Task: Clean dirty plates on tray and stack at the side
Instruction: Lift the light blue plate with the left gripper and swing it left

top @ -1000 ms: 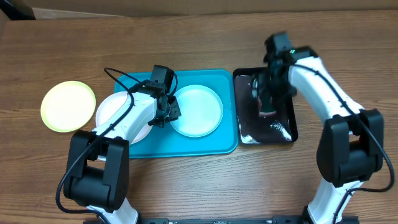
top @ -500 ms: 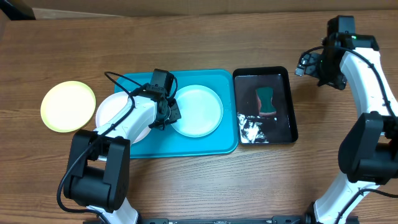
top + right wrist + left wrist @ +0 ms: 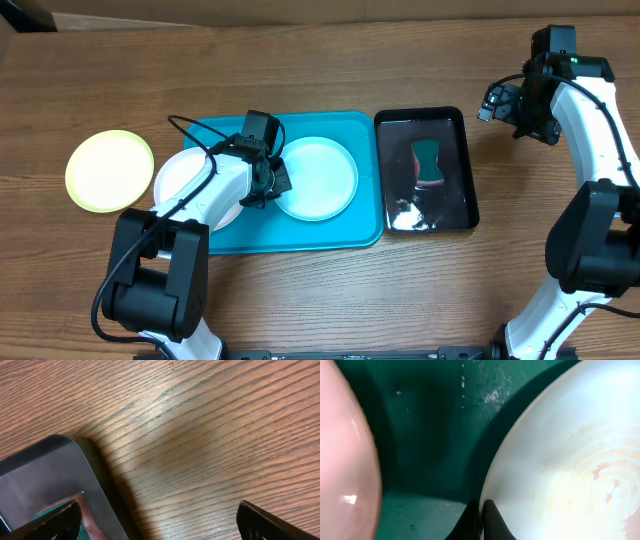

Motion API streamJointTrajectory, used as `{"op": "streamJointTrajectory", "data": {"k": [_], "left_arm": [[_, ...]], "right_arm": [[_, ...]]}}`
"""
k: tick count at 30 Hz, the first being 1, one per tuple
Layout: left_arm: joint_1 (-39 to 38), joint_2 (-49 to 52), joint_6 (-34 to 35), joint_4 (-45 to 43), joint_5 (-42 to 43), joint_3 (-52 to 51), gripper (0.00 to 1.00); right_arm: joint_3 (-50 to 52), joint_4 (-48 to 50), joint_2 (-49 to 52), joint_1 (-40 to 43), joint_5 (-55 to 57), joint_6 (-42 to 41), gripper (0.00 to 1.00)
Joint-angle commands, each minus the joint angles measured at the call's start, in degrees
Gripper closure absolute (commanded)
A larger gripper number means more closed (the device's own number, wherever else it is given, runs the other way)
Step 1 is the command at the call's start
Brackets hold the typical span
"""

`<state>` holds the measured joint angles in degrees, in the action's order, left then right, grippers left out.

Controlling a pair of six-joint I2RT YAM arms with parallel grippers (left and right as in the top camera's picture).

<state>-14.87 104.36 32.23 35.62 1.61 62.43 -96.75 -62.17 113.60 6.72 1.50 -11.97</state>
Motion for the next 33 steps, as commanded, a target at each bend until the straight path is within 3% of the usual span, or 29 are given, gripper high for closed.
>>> {"op": "streamJointTrajectory", "data": {"k": [1,13,24,28,33], "left_arm": [[0.74,-0.94,-5.44,1.01,5.31,2.27,0.96],[2.78,-2.23,-12.61,7.26,7.43,19.65,0.96],[-3.63,-2.27,-12.98,9.40,6.45,28.50,0.96],[-8.17,-2.27,-12.96,9.68,0.87,31.71,0.96],[-15.43,-2.27,-13.29,10.95,-13.14,35.60,0.96]], "right_arm": [[-0.37,0.35,-0.33,0.04,0.15,-0.22,0.00],[-0.37,0.35,-0.33,0.04,0.15,-0.24,0.00],[-0.37,0.35,-0.33,0.04,0.15,-0.24,0.00],[-0.37,0.35,-0.33,0.04,0.15,-0.24,0.00],[-0.37,0.35,-0.33,0.04,0.15,-0.24,0.00]]}}
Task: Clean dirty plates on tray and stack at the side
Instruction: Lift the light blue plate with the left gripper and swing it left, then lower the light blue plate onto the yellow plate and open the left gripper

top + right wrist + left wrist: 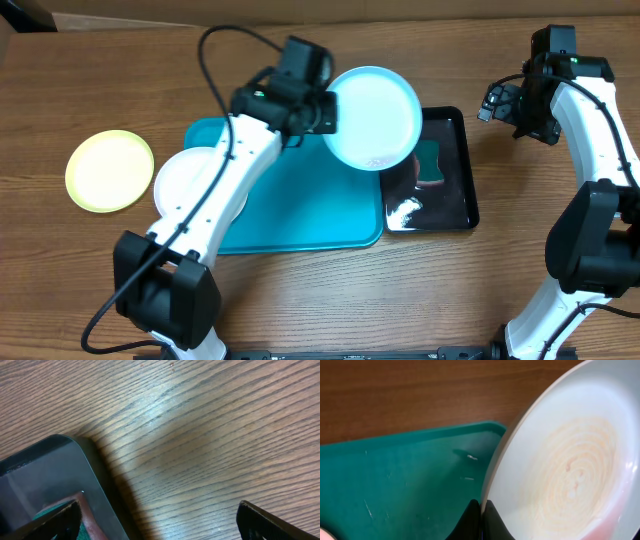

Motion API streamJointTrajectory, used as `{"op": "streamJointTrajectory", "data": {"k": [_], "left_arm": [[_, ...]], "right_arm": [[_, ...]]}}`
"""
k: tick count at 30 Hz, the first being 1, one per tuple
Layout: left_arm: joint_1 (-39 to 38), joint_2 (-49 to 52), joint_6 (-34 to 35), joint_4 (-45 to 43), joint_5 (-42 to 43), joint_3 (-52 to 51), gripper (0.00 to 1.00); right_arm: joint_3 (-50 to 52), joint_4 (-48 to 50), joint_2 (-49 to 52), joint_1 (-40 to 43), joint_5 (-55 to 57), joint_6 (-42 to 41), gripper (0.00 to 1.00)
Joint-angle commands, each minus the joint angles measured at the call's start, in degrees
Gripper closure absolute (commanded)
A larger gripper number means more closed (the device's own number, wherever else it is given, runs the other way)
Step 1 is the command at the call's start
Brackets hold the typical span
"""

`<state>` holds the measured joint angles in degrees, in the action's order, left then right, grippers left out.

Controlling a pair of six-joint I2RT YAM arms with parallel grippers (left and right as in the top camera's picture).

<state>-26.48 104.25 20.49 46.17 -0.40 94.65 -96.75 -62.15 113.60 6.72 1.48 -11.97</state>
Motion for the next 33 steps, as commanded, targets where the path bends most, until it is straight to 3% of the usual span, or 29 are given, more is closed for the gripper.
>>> {"op": "streamJointTrajectory", "data": {"k": [1,7,16,23,28,33], "left_arm": [[-5.44,-2.16,-2.49,0.37,-13.90,3.91,0.96],[-14.25,-2.16,-4.50,0.28,-33.24,4.63,0.96],[-27.80,-2.16,-12.85,-3.72,-57.72,4.63,0.96],[-34.97,-2.16,-13.14,-8.72,-76.48,4.63,0.96],[-38.16,-2.16,-17.59,-11.23,-82.64,4.63,0.96],[-38.86,-2.16,-18.23,-11.39,-82.73,4.63,0.96]], "right_arm": [[-0.37,0.33,-0.33,0.04,0.17,-0.24,0.00],[-0.37,0.33,-0.33,0.04,0.17,-0.24,0.00],[-0.37,0.33,-0.33,0.04,0.17,-0.24,0.00],[-0.37,0.33,-0.33,0.04,0.17,-0.24,0.00],[-0.37,0.33,-0.33,0.04,0.17,-0.24,0.00],[-0.37,0.33,-0.33,0.04,0.17,-0.24,0.00]]}}
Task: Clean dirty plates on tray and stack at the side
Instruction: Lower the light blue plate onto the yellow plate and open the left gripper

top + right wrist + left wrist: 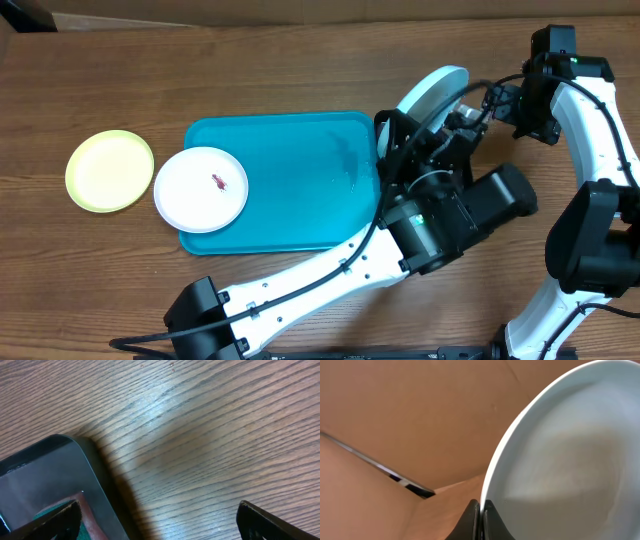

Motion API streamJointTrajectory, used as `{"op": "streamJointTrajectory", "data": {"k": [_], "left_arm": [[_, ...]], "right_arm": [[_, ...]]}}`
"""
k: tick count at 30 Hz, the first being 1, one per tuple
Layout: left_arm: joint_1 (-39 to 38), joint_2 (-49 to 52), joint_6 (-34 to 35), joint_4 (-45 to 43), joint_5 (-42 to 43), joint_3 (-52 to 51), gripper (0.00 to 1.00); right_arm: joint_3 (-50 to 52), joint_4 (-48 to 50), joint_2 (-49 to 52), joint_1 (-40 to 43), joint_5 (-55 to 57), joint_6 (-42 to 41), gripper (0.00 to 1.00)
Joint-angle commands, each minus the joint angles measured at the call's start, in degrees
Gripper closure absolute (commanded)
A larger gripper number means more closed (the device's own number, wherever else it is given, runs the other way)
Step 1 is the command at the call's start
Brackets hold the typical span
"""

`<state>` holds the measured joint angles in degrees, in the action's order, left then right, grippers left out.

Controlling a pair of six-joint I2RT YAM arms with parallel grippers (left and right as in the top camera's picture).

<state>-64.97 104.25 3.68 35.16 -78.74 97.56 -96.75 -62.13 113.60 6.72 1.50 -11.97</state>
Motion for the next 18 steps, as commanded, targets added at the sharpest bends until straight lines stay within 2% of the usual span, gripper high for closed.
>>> {"op": "streamJointTrajectory", "data": {"k": [1,7,12,15,18], "left_arm": [[-0.35,-2.16,-1.42,-0.55,-4.42,1.73,0.96],[-0.04,-2.16,-1.33,-1.05,-3.34,1.73,0.96],[0.35,-2.14,-0.59,-0.63,1.09,1.70,0.96],[0.92,-2.14,3.93,2.43,7.50,1.70,0.96],[2.67,-2.14,12.13,7.80,16.74,1.57,0.96]], "right_arm": [[-0.37,0.31,-0.33,0.04,0.15,-0.24,0.00],[-0.37,0.31,-0.33,0.04,0.15,-0.24,0.00],[-0.37,0.31,-0.33,0.04,0.15,-0.22,0.00],[-0.37,0.31,-0.33,0.04,0.15,-0.24,0.00],[-0.37,0.31,-0.33,0.04,0.15,-0.24,0.00]]}}
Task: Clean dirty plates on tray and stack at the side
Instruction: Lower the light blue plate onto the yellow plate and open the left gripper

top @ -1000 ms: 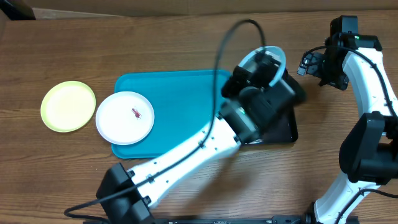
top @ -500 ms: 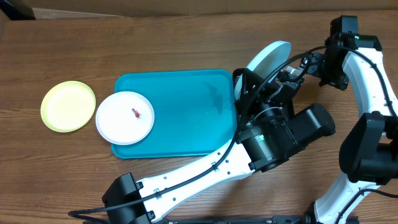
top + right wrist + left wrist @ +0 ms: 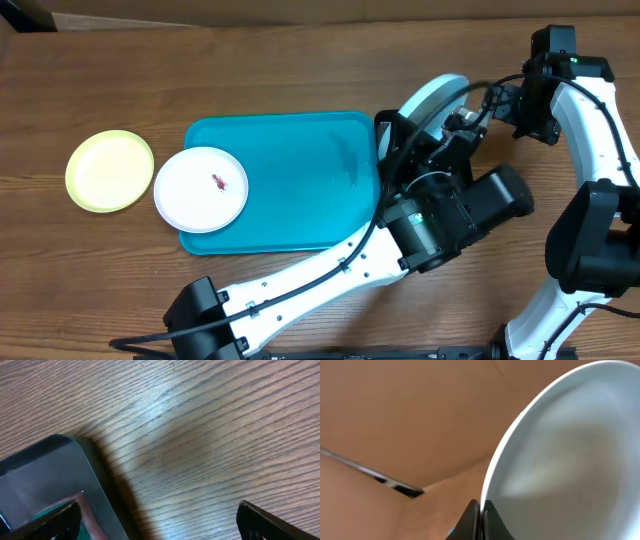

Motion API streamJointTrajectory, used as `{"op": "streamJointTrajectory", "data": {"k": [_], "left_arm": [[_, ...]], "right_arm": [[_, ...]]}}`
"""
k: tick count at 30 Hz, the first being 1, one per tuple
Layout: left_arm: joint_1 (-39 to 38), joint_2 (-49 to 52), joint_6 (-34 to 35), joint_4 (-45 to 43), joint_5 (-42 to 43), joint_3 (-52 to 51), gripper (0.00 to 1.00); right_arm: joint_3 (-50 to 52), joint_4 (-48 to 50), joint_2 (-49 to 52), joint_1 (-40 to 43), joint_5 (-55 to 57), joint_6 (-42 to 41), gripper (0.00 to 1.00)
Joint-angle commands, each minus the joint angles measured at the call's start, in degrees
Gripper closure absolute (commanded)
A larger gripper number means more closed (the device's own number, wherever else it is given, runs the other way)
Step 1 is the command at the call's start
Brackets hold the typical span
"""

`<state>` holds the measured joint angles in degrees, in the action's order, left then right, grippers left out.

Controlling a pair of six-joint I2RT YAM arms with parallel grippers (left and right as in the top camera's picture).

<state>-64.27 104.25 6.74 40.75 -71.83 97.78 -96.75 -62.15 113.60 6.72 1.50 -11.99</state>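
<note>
My left gripper (image 3: 481,510) is shut on the rim of a pale blue-white plate (image 3: 570,465). In the overhead view that plate (image 3: 432,97) stands tilted on edge, high above the black tray (image 3: 381,121), which the raised left arm mostly hides. A white plate with a red stain (image 3: 200,189) lies at the left end of the teal tray (image 3: 300,170). A yellow plate (image 3: 109,170) rests on the table left of it. My right gripper (image 3: 160,520) hangs open over bare wood beside the black tray's corner (image 3: 45,475).
A green sponge with a red-brown edge (image 3: 82,507) peeks out in the black tray behind my right gripper's left finger. The left arm (image 3: 440,220) looms close under the overhead camera and covers the table's middle right. The right arm (image 3: 590,110) stands along the right edge.
The held plate has shifted slightly in the overhead view and its rim sits a little differently against the background in the left wrist view. The right arm has not moved.
The left gripper was shut on the rim of the pale plate lying on the teal tray. Then it held the plate up over the tray's right end. Then the arm was high with the plate on edge above the black tray, where it remains. The right gripper stayed open.
</note>
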Motion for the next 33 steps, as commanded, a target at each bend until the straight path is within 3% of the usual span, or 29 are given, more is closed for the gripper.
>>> {"op": "streamJointTrajectory", "data": {"k": [1,6,12,17,21,28,33], "left_arm": [[2.95,-2.03,12.02,4.13,13.51,1.31,0.96],[11.63,-1.05,23.21,11.67,37.90,1.29,0.96],[28.83,0.15,23.98,16.46,65.75,1.27,0.96],[45.16,0.15,23.43,20.37,80.28,1.27,0.96],[57.79,0.15,23.04,23.78,85.48,1.27,0.96],[78.40,0.15,20.11,29.38,84.63,1.27,0.96],[91.86,0.15,20.06,31.74,75.01,1.27,0.96]], "right_arm": [[-0.37,0.33,-0.33,0.04,0.15,-0.22,0.00],[-0.37,0.33,-0.33,0.04,0.15,-0.22,0.00],[-0.37,0.33,-0.33,0.04,0.15,-0.22,0.00],[-0.37,0.33,-0.33,0.04,0.15,-0.22,0.00],[-0.37,0.33,-0.33,0.04,0.15,-0.22,0.00],[-0.37,0.33,-0.33,0.04,0.15,-0.22,0.00],[-0.39,0.33,-0.33,0.04,0.15,-0.22,0.00]]}}
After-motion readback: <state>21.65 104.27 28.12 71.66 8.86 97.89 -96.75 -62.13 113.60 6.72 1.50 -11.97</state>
